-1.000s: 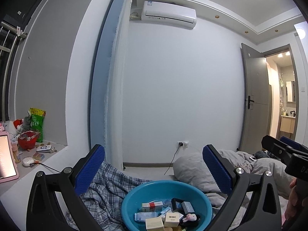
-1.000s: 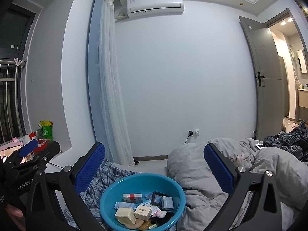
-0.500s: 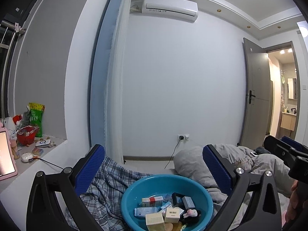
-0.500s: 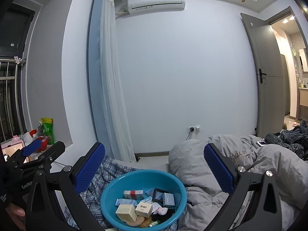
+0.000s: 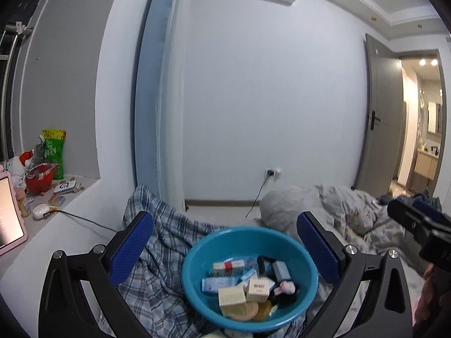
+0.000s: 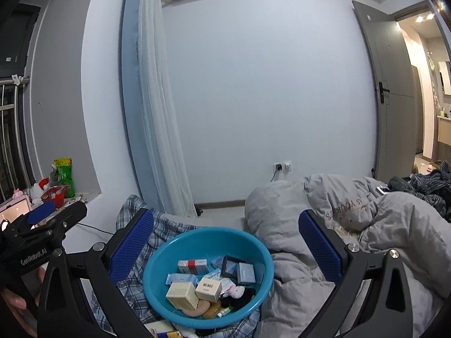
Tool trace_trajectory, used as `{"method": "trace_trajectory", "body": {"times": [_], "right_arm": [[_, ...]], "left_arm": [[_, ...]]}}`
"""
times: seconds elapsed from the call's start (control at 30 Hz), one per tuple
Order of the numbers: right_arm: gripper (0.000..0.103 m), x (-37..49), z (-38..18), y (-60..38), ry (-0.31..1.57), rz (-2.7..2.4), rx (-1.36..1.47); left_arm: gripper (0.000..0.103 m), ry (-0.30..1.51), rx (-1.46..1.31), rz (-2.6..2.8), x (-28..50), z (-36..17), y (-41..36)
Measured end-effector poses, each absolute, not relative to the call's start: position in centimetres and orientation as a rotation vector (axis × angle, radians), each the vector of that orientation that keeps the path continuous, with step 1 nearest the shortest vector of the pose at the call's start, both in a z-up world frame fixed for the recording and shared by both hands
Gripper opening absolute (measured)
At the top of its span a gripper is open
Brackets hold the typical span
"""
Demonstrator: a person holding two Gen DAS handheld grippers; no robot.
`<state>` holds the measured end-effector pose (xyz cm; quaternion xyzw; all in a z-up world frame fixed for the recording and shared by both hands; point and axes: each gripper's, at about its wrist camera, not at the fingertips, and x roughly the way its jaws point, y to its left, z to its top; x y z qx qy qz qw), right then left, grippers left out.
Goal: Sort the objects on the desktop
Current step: 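Lower both grippers toward the items beside the basin on the blanket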
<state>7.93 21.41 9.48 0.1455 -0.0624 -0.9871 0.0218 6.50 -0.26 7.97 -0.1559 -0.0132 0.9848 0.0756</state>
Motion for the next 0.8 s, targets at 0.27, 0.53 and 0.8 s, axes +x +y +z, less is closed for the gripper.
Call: {"method": "trace_trajectory", "body": {"times": [0.27,0.53,0.8], "right_arm": [[0.102,6.8,8.0,21.7,-0.198,-3.049,0.558],[0.102,5.7,6.1,20.7,-0.217,-2.983,0.678],[0.102,5.4,2.1,19.4,-0.144,-2.957,0.87]], "left_arm": [[0.103,-0.037,-0.715,2.877,5.6,4.3,-0.8],[0.103,-0.052,-0.866,2.845,4.9,0.9,-1.1],[0.103,0.005,-1.024,2.787,4.7,-3.4,-0.2]]}}
